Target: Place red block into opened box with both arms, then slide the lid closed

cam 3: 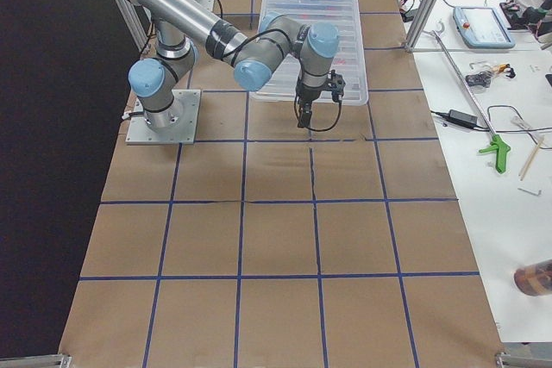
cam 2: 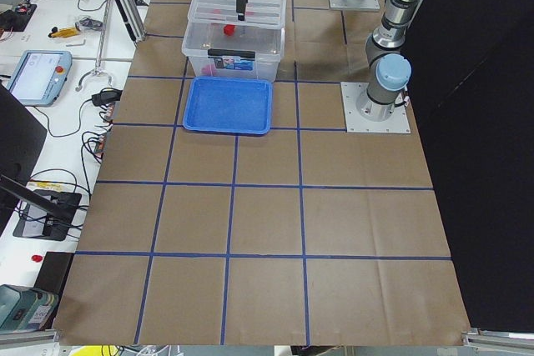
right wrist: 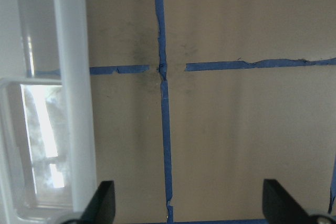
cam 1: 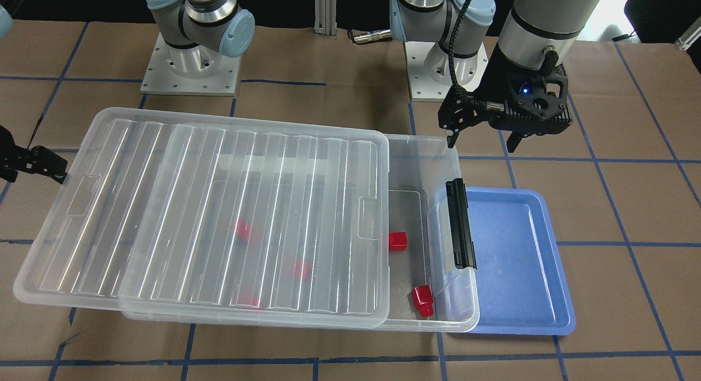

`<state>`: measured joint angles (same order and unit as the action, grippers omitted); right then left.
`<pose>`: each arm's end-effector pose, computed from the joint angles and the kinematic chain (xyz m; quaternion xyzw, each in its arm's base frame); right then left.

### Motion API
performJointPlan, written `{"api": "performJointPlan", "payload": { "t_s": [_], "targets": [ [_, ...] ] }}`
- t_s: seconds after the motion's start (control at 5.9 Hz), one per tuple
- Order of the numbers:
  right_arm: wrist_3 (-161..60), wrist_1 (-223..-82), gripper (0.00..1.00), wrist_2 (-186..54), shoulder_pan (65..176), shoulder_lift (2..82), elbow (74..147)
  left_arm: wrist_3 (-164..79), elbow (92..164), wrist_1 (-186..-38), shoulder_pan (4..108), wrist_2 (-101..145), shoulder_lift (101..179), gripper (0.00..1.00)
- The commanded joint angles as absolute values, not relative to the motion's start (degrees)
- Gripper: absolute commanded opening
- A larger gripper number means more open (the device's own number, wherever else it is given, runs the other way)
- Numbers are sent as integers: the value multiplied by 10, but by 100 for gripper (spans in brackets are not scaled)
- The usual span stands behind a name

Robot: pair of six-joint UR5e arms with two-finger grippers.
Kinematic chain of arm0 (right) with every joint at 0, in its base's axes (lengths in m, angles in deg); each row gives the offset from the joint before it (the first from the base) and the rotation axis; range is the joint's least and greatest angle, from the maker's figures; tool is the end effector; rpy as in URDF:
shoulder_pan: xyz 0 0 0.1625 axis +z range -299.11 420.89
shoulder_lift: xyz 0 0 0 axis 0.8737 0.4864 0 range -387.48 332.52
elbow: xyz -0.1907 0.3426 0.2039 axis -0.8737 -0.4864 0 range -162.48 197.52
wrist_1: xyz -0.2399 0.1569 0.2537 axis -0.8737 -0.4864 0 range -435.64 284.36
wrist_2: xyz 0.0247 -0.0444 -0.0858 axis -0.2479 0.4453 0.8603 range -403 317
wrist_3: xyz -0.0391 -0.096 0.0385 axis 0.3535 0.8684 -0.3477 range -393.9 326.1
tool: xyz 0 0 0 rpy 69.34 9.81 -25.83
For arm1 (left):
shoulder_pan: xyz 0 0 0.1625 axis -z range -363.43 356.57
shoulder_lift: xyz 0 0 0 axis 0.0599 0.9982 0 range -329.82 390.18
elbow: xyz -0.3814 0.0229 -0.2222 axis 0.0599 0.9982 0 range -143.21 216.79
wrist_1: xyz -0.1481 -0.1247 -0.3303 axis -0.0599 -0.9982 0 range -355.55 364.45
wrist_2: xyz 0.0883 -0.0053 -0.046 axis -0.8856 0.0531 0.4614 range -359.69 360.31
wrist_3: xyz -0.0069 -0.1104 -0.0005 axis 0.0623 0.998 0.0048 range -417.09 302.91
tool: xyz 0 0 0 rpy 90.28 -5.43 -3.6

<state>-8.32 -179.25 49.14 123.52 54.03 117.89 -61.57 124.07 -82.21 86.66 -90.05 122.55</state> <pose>-0.1125 -0.4980 0.3644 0.0148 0.9987 0.0494 0.0037 -0.1335 -0.4835 0.5024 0.0397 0.9987 -0.0321 0.0044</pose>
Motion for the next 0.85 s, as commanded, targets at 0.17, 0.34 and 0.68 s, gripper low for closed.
{"api": "performJointPlan", "payload": {
  "t_s": [0.17, 0.34, 0.68],
  "targets": [
    [-88, -1796, 100, 490, 1266, 541, 1180, -617, 1241, -821, 867, -900, 1225, 98],
    [-88, -1795, 100, 479, 1276, 541, 1180, -617, 1241, -821, 867, -900, 1225, 98],
    [-109, -1795, 100, 469, 1295, 541, 1181, -617, 1241, -821, 867, -900, 1225, 98]
  ]
}}
